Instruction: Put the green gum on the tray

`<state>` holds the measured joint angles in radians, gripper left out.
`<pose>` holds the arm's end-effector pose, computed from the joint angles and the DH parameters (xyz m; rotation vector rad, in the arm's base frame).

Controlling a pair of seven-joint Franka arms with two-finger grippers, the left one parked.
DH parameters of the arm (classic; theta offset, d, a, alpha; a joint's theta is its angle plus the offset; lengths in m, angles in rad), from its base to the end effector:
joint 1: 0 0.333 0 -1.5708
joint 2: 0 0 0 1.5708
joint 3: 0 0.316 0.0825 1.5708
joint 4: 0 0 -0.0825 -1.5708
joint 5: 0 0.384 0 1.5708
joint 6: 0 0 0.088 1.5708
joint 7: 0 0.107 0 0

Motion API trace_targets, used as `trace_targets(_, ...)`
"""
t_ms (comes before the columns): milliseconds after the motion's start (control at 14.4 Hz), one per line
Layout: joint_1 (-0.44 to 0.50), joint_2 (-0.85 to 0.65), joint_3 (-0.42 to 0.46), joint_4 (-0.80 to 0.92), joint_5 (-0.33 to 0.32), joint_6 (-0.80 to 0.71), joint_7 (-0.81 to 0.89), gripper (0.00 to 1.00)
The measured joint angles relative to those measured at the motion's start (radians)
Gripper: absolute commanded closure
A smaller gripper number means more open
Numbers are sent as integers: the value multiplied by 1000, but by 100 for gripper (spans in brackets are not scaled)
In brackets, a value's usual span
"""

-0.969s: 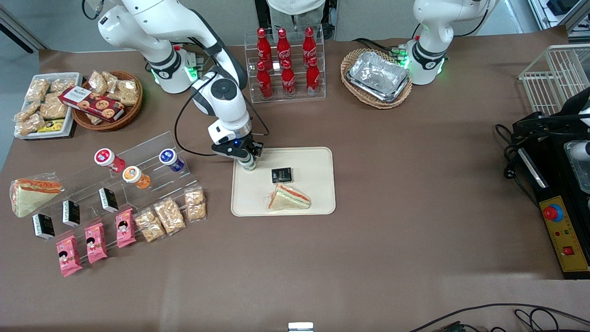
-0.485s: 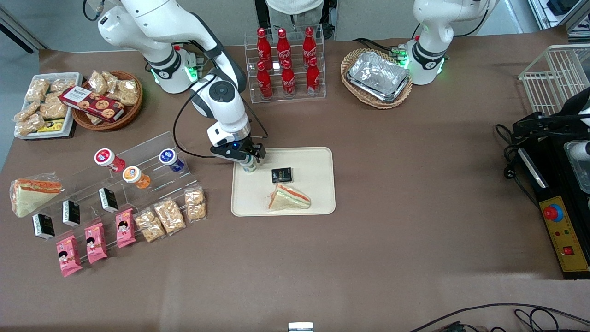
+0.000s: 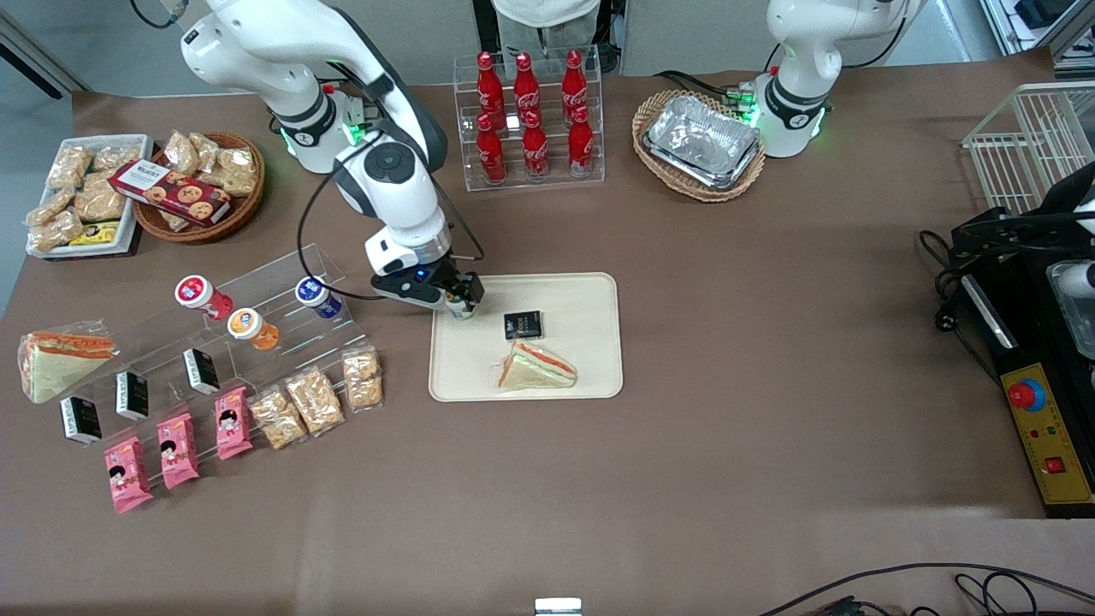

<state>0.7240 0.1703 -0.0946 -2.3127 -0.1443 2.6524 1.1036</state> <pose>0.4340 0.3209 0.2868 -3.0147 0.5327 -0.2782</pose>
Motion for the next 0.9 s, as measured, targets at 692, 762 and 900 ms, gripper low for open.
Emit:
trace_targets(692, -124, -173, -6, 611, 137, -894, -449, 0)
trace_targets(762, -166, -174, -1, 660, 143, -942, -513, 0)
trace_targets(900, -274, -174, 28, 704, 147, -984, -650, 0)
